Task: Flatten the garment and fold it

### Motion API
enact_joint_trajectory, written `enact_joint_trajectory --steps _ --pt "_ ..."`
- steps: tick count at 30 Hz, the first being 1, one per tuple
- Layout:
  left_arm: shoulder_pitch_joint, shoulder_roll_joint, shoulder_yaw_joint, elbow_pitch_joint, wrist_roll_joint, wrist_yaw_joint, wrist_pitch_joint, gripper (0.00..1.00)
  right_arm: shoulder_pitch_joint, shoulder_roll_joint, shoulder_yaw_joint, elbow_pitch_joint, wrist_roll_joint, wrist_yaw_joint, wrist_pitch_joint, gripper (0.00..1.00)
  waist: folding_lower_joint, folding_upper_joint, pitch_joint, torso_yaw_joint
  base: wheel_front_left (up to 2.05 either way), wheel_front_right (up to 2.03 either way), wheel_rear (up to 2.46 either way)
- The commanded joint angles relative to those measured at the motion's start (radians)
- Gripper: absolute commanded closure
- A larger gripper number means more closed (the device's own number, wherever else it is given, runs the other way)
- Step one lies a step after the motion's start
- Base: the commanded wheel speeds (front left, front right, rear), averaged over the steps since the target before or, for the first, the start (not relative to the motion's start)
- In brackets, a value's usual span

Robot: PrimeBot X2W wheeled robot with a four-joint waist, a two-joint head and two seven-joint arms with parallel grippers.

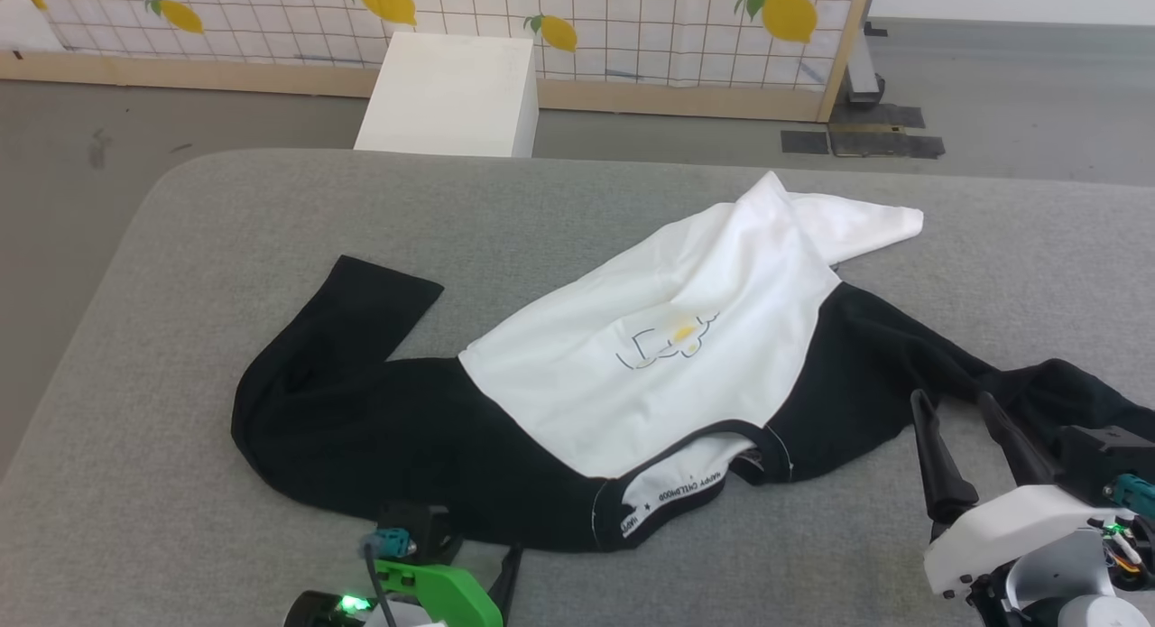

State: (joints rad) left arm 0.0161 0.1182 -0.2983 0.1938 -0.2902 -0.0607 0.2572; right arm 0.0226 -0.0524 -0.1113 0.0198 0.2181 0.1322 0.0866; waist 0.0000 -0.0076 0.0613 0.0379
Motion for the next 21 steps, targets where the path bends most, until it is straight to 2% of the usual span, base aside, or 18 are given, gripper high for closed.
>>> enact_joint_trajectory --steps 1,10,16,21 --pt "-0.002 -0.005 -0.001 0.006 -0.004 0.004 0.008 0.00 0.013 0.002 0.004 -0.004 0.009 -0.002 0.004 0.00 0.0000 0.0074 -0.001 -0.005 0.00 0.00 0.00" --pt "-0.014 -0.036 0.058 0.037 -0.043 0.132 0.052 0.00 0.014 0.002 0.018 -0.002 0.020 -0.002 0.005 0.00 0.0000 0.0074 0.001 -0.029 0.00 0.00 0.00" --pt "-0.043 -0.051 0.088 0.059 -0.097 0.179 0.079 0.00 0.013 0.002 0.023 -0.005 0.025 -0.002 0.007 0.00 0.0000 0.0074 0.011 -0.035 0.00 0.00 0.00" --pt "-0.084 -0.057 0.084 0.097 -0.128 0.185 0.102 0.00 0.005 0.002 0.030 -0.008 0.025 -0.002 0.007 0.00 0.0000 0.0074 0.024 -0.040 0.00 0.00 0.00"
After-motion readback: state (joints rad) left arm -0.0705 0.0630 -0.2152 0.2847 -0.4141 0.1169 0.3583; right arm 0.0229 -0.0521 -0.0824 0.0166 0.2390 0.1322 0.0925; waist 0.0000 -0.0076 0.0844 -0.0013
